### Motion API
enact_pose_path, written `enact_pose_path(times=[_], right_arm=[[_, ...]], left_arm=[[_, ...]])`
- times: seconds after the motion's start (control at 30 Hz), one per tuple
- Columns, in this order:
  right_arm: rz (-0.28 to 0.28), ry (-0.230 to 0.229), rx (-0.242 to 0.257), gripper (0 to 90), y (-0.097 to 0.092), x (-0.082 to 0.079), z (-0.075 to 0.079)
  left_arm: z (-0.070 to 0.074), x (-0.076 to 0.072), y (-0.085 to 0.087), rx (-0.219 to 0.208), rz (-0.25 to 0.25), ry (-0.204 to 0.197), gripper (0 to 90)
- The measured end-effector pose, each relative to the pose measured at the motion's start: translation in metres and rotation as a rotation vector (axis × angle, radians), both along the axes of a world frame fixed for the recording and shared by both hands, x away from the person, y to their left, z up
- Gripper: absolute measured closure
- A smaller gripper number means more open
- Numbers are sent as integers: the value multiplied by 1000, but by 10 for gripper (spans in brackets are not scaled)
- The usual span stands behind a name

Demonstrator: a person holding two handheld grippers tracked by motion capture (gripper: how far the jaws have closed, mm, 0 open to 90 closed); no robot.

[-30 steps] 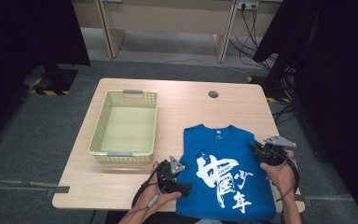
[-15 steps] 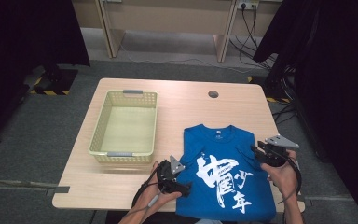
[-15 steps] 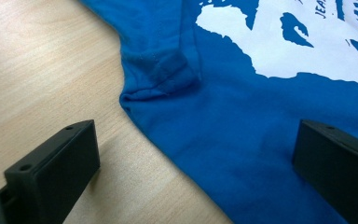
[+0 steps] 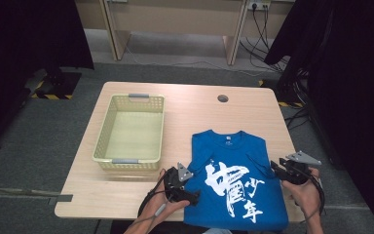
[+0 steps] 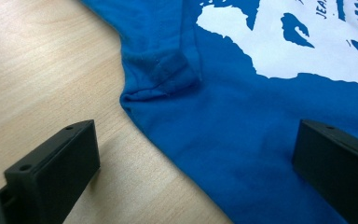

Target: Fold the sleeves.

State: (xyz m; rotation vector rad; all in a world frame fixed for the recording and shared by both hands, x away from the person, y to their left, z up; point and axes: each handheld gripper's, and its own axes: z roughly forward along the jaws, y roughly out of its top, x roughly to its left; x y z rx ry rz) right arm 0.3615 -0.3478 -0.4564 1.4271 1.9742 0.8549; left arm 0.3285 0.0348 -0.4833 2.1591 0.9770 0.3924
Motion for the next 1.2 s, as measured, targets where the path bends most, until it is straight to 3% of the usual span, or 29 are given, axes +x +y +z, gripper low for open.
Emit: enact_pose_path(times=[0.2,0.43,0.77,1.07,1.2], right_arm=[[40,27,-19,599,11,-12,-6],[38,30,-40,586,15,-19,-13],[21,-15,1,461,17,-24,-1],[46,-11,21,371,28,-21,-3],[92,11,40,348,41,-22,-5]], left_arm=[[0,0,0,0,0,0,0],[0,0,0,0,0,0,0],[0,0,0,0,0,0,0],[0,0,0,1,0,1,0],[0,1,0,0,5,0,0]])
